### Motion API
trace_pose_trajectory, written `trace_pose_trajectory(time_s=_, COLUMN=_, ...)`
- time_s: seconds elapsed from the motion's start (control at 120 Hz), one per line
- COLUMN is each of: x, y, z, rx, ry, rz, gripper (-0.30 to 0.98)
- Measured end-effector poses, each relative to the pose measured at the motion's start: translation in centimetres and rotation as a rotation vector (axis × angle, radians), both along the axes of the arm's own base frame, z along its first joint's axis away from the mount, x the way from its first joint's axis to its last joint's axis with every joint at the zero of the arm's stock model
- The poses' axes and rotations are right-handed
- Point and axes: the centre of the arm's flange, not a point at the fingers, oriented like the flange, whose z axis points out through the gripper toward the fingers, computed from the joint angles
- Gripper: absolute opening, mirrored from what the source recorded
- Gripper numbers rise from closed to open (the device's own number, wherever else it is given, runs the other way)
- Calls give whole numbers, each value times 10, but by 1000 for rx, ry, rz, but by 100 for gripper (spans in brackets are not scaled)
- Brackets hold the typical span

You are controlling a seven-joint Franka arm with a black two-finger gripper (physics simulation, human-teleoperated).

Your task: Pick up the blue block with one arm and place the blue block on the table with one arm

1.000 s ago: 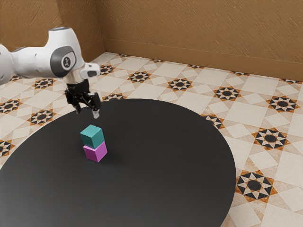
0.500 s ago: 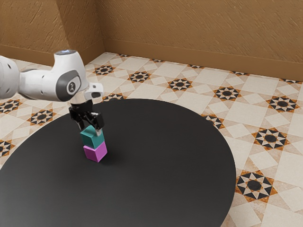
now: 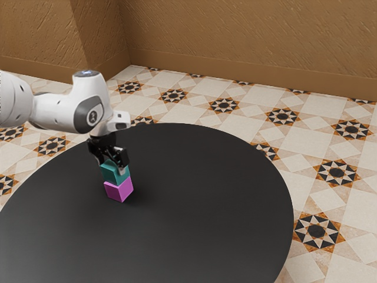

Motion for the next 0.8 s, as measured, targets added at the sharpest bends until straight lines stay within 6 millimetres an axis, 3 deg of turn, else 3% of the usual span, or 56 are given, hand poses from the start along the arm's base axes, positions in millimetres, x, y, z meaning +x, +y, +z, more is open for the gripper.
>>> trace_pose_trajectory(time_s=0.2, x=4, y=-1, z=-4, rx=3, ry=-10, rz=-4, gripper=63)
trace_pose_trajectory(time_s=0.408, x=5, y=-4, z=-5, rx=4, ry=-19, rz=-7, gripper=41)
trace_pose_trajectory(time_s=0.6, x=6, y=-4, z=-4, rx=13, ry=-27, rz=-6, gripper=35)
trace_pose_trajectory(time_s=0.8, x=16, y=-3, z=32, rx=34, ry=-91, rz=-7, gripper=23)
